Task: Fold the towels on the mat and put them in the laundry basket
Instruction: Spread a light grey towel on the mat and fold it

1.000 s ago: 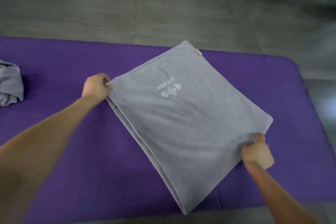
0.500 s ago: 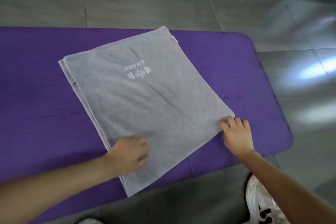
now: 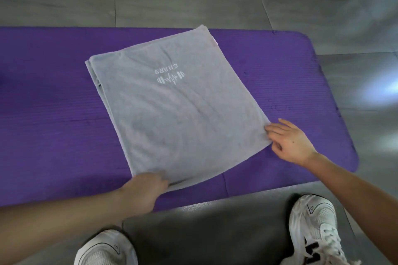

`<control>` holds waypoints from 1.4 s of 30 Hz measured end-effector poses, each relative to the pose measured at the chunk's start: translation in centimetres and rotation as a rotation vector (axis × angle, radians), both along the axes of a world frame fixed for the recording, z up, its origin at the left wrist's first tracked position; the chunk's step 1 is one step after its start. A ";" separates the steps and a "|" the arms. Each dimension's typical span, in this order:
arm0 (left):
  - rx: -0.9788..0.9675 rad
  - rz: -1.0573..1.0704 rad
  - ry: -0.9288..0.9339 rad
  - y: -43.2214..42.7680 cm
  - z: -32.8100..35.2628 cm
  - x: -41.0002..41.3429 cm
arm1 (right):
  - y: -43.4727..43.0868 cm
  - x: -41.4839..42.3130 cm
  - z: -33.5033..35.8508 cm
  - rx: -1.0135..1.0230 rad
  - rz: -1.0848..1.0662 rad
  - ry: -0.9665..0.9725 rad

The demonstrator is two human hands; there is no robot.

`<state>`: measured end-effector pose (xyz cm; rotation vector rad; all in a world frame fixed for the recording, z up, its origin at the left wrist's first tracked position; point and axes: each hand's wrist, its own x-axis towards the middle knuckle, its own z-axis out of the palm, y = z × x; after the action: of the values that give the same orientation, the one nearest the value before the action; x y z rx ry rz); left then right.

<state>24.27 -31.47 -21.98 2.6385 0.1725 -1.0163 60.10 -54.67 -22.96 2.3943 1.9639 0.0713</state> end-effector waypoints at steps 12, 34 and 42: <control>-0.665 0.806 0.113 18.8 8.9 1.0 | 10.4 0.0 6.6 0.331 -0.624 1.085; 0.367 1.045 -0.847 26.4 -1.2 5.5 | 30.4 4.7 -0.6 0.271 -0.279 -0.063; 0.283 0.295 -0.564 16.0 -2.8 0.2 | 16.3 1.1 -1.9 -0.146 0.179 -0.031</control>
<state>24.47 -15.46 -24.75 2.9100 0.5861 -0.1444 61.16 -38.41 -24.83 2.1132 2.0859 -0.0287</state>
